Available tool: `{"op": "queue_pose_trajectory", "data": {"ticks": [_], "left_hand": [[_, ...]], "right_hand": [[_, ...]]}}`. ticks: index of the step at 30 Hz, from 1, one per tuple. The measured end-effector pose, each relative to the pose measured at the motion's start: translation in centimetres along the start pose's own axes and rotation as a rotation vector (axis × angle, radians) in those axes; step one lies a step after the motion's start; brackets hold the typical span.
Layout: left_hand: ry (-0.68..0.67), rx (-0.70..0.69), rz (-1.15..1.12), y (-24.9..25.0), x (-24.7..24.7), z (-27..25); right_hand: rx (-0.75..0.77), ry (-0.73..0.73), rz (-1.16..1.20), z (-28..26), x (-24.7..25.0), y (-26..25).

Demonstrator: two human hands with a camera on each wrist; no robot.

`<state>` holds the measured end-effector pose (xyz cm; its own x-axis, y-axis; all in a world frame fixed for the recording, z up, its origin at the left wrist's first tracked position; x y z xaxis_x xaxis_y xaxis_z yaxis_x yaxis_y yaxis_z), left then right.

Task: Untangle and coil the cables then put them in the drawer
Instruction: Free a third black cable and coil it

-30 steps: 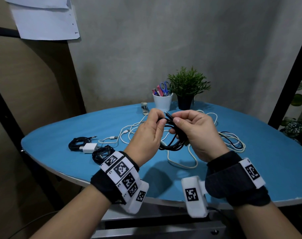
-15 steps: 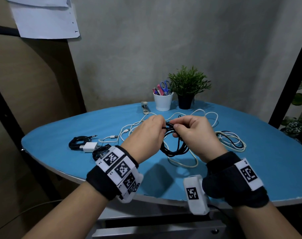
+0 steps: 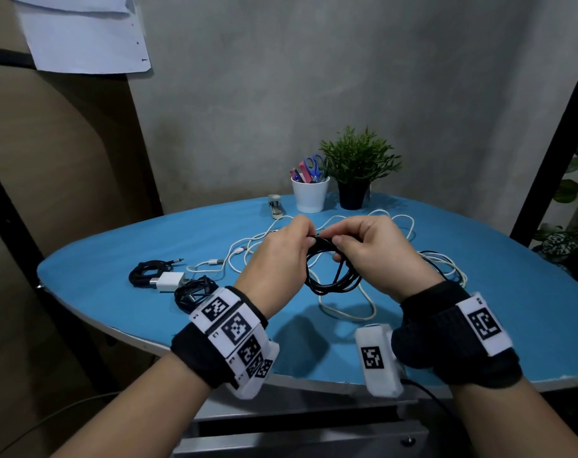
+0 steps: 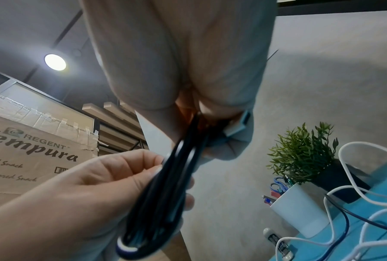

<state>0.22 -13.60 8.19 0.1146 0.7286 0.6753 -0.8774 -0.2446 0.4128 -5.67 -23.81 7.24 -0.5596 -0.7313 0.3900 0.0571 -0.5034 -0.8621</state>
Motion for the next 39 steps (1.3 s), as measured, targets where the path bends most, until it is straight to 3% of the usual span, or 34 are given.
{"op": "queue_pose_trajectory", "data": {"ticks": [8,16,21,29,34,39], "left_hand": [[-0.026,0.058,-0.140,-1.0,0.0,0.5],[-0.060,0.024,-0.159,-0.9,-0.5,0.1],[-0.036,0.139,-0.512,-2.1,-0.9,-0.2],[-0.138,0.310,-0.962,-2.9,-2.1,-0.7],[-0.177,0.360,-1.042,-3.1,-2.2,-0.5],[-0.143,0.391,-1.092,-3.1,-1.7,-1.1]], "right_hand": [[0.001,0.008,0.129,-0.6,-0.3,0.6],[0.017,0.042,0.002,-0.4,-0.3,0.6],[0.021,-0.005,0.043,-0.5,-0.4,0.3],[-0.004,-0.147,0.204,-0.8,-1.1,0.3],[0.005,-0.127,0.382,-0.7,-1.2,-0.1],[0.000,-0.041,0.387,-0.3,-0.5,0.0]]}}
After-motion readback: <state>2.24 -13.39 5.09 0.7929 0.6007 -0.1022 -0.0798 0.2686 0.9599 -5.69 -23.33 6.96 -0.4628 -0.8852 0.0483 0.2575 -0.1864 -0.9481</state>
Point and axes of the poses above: each hand's wrist, its own z-axis towards the middle knuckle, its own x-axis out of the back of the hand, y = z × x, the point moved 10 cm from there along z, towards the middle knuckle, and after that the axes turned 1 degree about z, right-handed, at the moved point
